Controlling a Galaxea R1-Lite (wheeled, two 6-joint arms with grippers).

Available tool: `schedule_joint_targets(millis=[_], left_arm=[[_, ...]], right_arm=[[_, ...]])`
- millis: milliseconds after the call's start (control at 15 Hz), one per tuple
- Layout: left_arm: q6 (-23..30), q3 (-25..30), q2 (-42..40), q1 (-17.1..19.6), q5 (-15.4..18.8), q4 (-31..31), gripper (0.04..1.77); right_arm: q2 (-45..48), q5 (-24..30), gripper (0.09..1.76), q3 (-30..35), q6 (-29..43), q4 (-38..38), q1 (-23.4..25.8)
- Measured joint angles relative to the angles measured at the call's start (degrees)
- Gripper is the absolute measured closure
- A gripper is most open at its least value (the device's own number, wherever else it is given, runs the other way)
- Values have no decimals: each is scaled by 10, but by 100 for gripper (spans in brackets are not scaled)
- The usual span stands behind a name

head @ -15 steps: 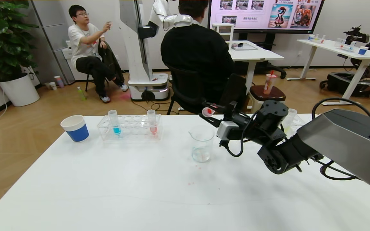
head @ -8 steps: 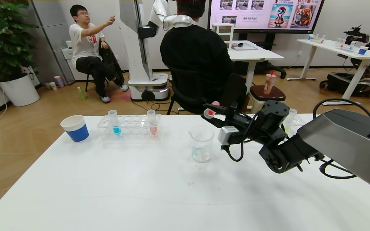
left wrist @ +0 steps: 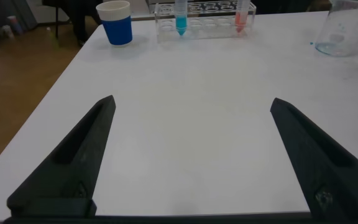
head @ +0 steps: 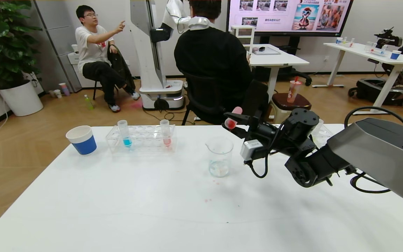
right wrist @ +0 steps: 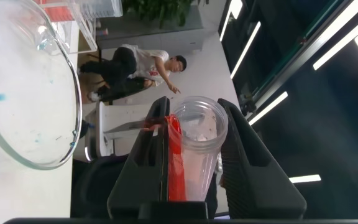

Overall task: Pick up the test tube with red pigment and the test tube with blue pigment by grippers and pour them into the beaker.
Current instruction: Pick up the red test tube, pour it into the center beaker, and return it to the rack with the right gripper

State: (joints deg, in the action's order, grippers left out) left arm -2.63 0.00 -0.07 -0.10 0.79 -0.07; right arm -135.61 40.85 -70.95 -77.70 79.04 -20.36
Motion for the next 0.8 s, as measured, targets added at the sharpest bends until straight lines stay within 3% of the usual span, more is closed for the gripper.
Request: schedule_joint_targets(millis=[800], left_arm=[[0,0,0,0,0,0,7]], right_arm=[[-7,2,134,-6,-120,9,-5]])
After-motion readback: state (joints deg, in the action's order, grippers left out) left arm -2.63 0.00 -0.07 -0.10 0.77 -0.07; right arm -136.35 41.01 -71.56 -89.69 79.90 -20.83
